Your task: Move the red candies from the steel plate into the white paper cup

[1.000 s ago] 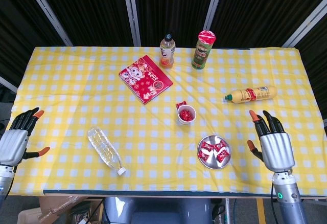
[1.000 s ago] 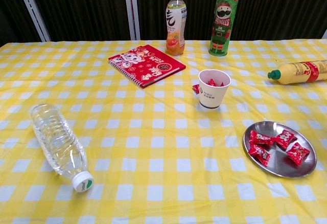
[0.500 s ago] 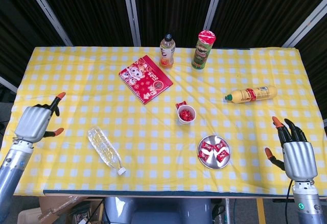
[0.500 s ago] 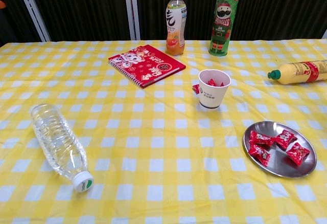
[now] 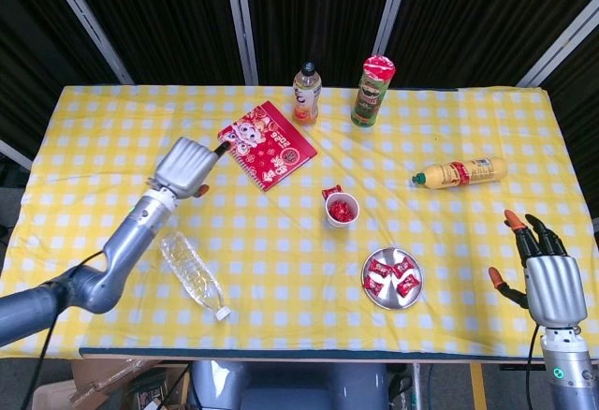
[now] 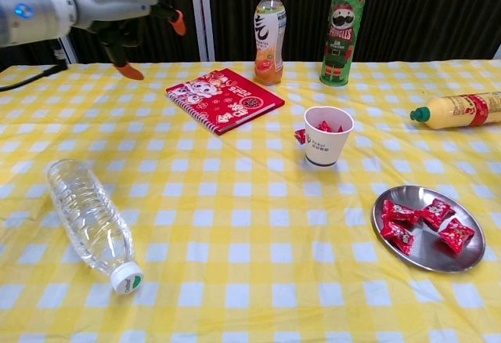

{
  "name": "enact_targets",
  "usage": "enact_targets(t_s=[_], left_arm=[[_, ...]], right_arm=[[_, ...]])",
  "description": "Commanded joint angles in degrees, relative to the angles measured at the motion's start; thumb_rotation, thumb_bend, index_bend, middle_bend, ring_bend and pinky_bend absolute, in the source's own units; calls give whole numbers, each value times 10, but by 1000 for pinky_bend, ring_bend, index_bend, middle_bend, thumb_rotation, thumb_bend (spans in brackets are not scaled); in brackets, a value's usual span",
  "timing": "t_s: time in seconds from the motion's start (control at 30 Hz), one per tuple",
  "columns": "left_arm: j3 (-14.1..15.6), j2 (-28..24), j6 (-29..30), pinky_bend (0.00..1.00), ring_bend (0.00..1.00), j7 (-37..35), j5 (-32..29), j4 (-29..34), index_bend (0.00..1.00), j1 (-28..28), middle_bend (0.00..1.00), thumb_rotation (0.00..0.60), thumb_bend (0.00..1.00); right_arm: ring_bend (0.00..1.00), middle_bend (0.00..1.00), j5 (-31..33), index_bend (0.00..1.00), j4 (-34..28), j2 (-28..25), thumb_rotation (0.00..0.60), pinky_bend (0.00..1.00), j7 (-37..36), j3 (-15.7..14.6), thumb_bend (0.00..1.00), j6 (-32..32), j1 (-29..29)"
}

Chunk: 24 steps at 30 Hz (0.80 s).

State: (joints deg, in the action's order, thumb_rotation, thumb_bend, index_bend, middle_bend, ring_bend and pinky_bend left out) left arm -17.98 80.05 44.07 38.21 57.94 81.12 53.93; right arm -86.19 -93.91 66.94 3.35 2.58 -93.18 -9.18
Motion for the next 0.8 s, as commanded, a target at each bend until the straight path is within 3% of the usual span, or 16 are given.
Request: enact_targets(t_s=[0.03,0.37,0.6,0.8], left_arm=[[-4,69,-34,871,937,55,-53,-68,187,70,972,600,275],[1,213,-76,871,936,99,-133,-236,239,188,971,600,286],[6,283,-97,871,935,103,-154,-337,287,233,966,600,314],[8,336,-120,871,929,83,-153,-418,256,259,953,600,384]], right_arm=[[129,249,0,87,3,-4,600,222,-13,5,326,1,3],[129,249,-6,89,4,-10,600,222,-51,8,325,10,10],[129,250,-11,102,6,-12,600,222,-66,13,325,10,13],[129,249,-13,104,10,-11,600,222,-70,15,325,13,14]])
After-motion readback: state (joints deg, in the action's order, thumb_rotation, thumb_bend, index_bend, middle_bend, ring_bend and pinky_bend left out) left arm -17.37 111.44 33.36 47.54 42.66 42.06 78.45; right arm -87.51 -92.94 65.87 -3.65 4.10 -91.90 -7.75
